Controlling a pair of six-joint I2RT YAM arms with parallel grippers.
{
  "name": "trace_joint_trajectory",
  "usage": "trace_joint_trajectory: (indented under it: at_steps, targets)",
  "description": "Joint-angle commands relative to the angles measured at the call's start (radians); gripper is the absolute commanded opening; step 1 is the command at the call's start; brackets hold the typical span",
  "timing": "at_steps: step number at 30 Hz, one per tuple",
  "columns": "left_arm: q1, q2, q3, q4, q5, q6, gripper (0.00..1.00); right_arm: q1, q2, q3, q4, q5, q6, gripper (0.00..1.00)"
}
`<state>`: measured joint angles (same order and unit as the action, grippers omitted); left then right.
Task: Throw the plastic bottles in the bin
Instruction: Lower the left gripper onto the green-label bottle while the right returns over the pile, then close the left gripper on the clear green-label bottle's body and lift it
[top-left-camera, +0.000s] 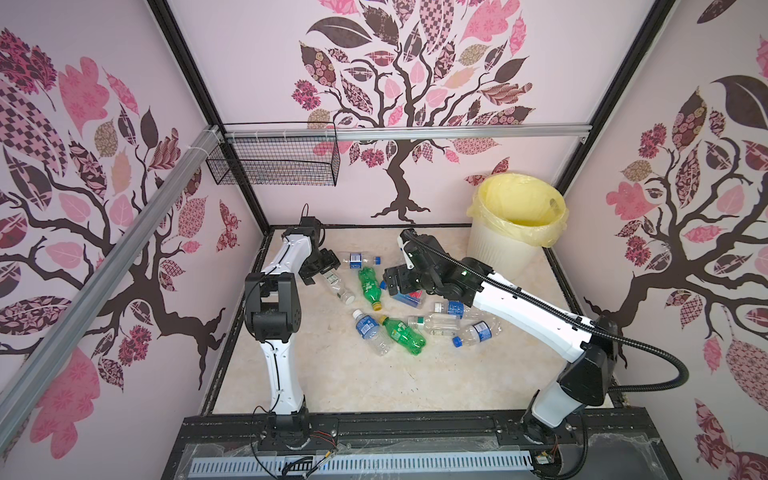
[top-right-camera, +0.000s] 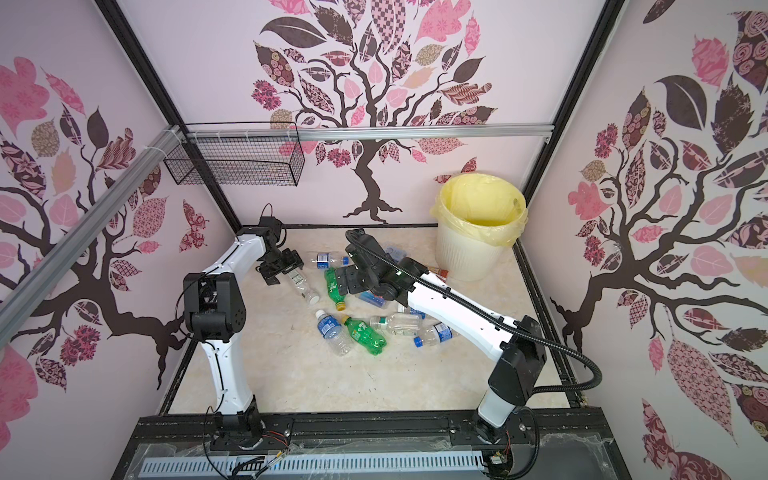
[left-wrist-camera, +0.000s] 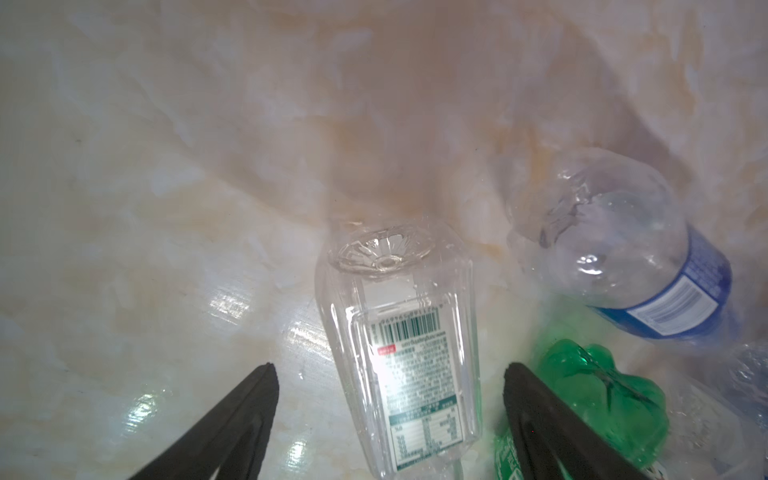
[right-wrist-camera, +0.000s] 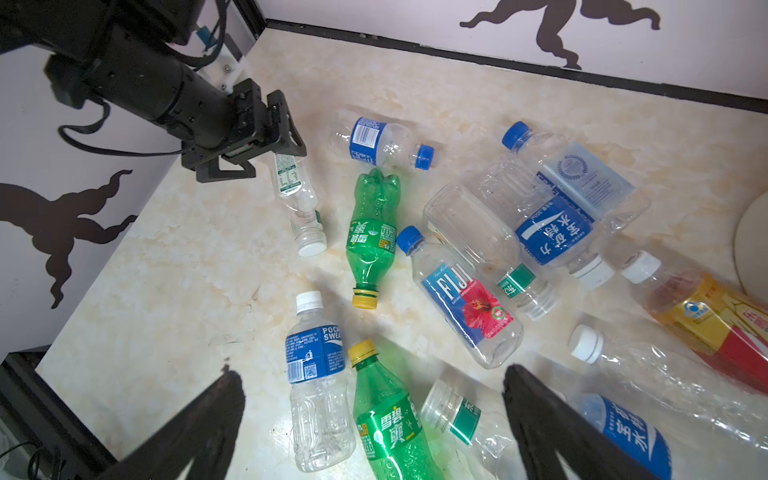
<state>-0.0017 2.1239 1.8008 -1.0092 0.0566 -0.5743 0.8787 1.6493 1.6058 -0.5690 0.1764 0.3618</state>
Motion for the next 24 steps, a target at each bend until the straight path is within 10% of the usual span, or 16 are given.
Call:
trace_joint_trajectory:
  at_steps: [1, 24]
  targets:
    - [0.0, 0.004, 0.012, 0.007, -0.001, 0.019, 0.86, 0.018, 0.018, 0.036, 0.016, -0.012, -0.008, 1.0]
    - [0.0, 0.044, -0.031, 0.035, 0.008, 0.033, 0.72, 0.023, -0.069, -0.13, 0.113, -0.048, 0.04, 0.99]
